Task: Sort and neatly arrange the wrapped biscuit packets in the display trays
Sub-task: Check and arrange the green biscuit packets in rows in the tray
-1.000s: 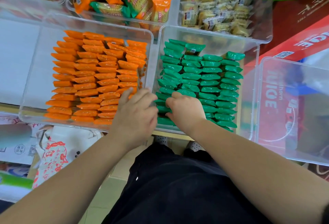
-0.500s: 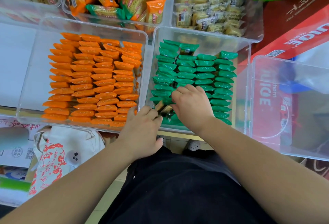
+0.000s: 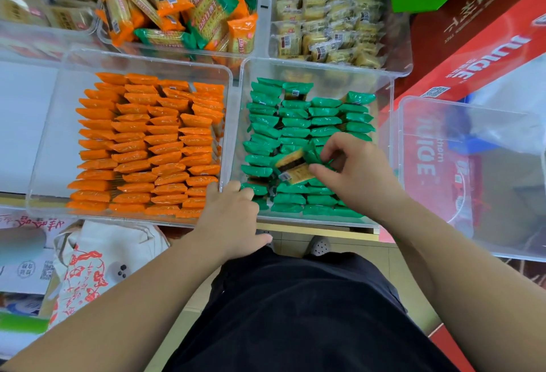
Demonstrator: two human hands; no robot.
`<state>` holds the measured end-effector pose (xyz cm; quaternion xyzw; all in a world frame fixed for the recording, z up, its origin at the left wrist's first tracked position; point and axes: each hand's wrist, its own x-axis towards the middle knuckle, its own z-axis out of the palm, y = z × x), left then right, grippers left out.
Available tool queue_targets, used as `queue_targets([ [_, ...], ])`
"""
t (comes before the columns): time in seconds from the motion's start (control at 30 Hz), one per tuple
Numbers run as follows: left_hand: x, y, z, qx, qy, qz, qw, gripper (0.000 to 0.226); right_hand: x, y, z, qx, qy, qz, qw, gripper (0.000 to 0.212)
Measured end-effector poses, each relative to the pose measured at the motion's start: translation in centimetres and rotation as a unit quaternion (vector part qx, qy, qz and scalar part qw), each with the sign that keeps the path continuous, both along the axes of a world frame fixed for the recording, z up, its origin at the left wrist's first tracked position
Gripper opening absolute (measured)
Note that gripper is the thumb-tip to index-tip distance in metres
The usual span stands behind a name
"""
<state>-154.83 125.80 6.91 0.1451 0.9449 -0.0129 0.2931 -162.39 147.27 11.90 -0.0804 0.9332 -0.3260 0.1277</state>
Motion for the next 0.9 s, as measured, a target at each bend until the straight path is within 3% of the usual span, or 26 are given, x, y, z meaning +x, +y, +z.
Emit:
queue_targets([
  [0.1,0.4,-0.5,0.5,0.033,0.010,0.016,0.999,0.063,1.0,0.8,0.1,-0.118,-0.101,-0.078,0.985,0.029],
  [0.2,1.3,-1.3,1.1,0.127,0.047,0.069,0.988,0.045,2.2,1.4,0.4,-0.162,-0.138,-0.104,0.972,0.034],
  [0.3,2.0,-2.3,1.9,0.217,0.112,0.114,0.963,0.031,3.2,1.6,1.0,-0.172,-0.158,-0.117,0.965,0.042],
  [0.37,2.3,-2.7,2.9,0.281,0.128,0.181,0.934,0.027,3.7,1.6,1.5,-0.221,-0.177,-0.137,0.949,0.036],
  [0.43,2.3,-2.5,4.6,0.364,0.079,0.309,0.875,0.023,4.0,1.2,2.3,-0.272,-0.198,-0.155,0.929,0.026],
  [0.53,2.0,-1.6,7.0,0.524,-0.039,0.483,0.701,0.015,4.6,0.2,3.5,-0.358,-0.248,-0.147,0.888,0.019],
  [0.57,1.9,-1.4,7.5,0.546,-0.037,0.507,0.666,0.014,4.7,-0.1,3.9,-0.381,-0.265,-0.147,0.873,0.018],
  [0.67,1.8,-1.4,8.4,0.574,-0.003,0.550,0.607,0.012,4.8,-0.4,4.7,-0.415,-0.284,-0.166,0.848,0.015],
  [0.77,1.9,-1.6,9.2,0.612,-0.013,0.575,0.543,0.014,4.8,-0.4,5.0,-0.402,-0.261,-0.172,0.860,0.012],
  [0.83,2.2,-1.6,10.1,0.637,-0.029,0.564,0.524,0.018,4.8,-0.4,4.9,-0.413,-0.275,-0.174,0.851,0.009],
  [0.9,2.3,-1.6,11.3,0.657,-0.047,0.546,0.518,0.013,4.8,-0.5,4.6,-0.449,-0.328,-0.182,0.811,0.012],
])
